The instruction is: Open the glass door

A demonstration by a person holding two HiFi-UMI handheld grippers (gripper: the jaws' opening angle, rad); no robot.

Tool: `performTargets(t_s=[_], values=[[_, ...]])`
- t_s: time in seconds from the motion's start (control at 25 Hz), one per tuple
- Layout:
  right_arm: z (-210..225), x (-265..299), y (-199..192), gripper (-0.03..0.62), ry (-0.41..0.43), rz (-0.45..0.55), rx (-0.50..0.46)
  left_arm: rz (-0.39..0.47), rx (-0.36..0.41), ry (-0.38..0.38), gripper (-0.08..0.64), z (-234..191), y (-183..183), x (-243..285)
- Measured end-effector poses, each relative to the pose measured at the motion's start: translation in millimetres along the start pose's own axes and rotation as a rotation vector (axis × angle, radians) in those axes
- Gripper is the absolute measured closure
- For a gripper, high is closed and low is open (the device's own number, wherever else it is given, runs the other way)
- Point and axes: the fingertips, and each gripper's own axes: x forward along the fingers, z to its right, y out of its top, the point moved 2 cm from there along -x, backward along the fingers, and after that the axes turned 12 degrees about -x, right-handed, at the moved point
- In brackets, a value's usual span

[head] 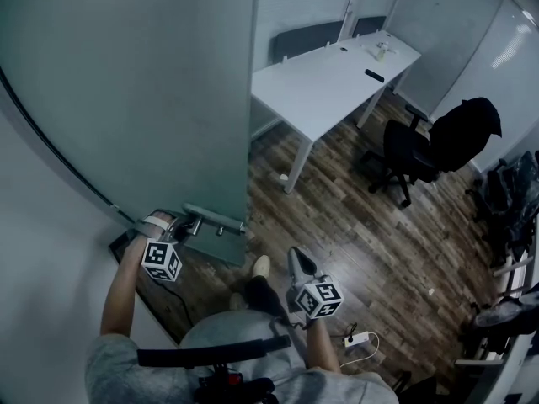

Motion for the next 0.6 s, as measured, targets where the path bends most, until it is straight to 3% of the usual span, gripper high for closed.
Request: performTargets(t_s=[0.6], values=[[-9.5, 5.8, 1.3, 0.591, 0.016, -0.002, 0.001, 0.004, 0.006, 0.000, 0.468, 6.3, 0.1, -9.6]])
